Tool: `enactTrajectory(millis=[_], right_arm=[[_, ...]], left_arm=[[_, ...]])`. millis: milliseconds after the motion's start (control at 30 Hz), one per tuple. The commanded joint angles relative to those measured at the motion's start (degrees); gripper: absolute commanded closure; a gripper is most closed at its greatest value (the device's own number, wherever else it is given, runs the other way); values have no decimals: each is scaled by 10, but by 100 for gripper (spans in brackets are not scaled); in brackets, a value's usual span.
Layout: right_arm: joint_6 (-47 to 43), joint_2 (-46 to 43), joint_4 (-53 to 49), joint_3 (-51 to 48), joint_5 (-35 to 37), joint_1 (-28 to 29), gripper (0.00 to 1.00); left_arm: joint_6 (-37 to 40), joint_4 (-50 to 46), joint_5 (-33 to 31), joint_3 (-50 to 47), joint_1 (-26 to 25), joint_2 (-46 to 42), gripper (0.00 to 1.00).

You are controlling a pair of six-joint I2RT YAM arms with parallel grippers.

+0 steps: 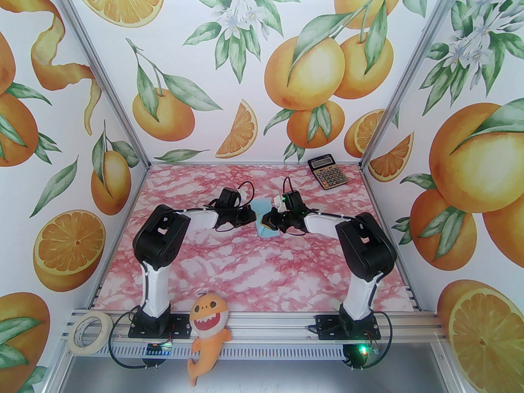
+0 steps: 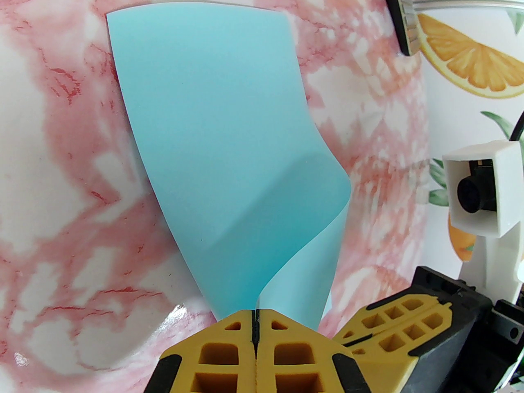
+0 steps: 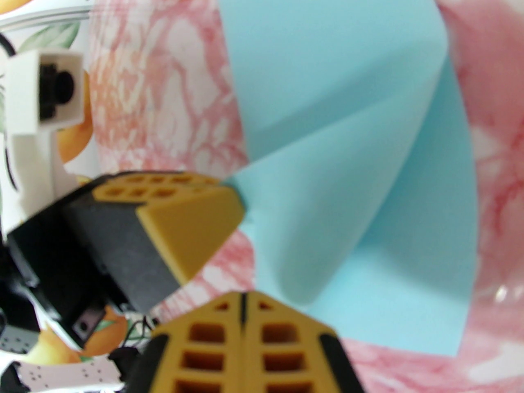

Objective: Fold a paper plane with a square sheet of paper (fold left side to right side)

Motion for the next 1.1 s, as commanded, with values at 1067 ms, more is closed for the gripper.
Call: enactTrajectory(millis=[1067], right_arm=[[17,39,48,-33,-10,25,100]], left_arm=[[36,-19,7,37,8,36,100]])
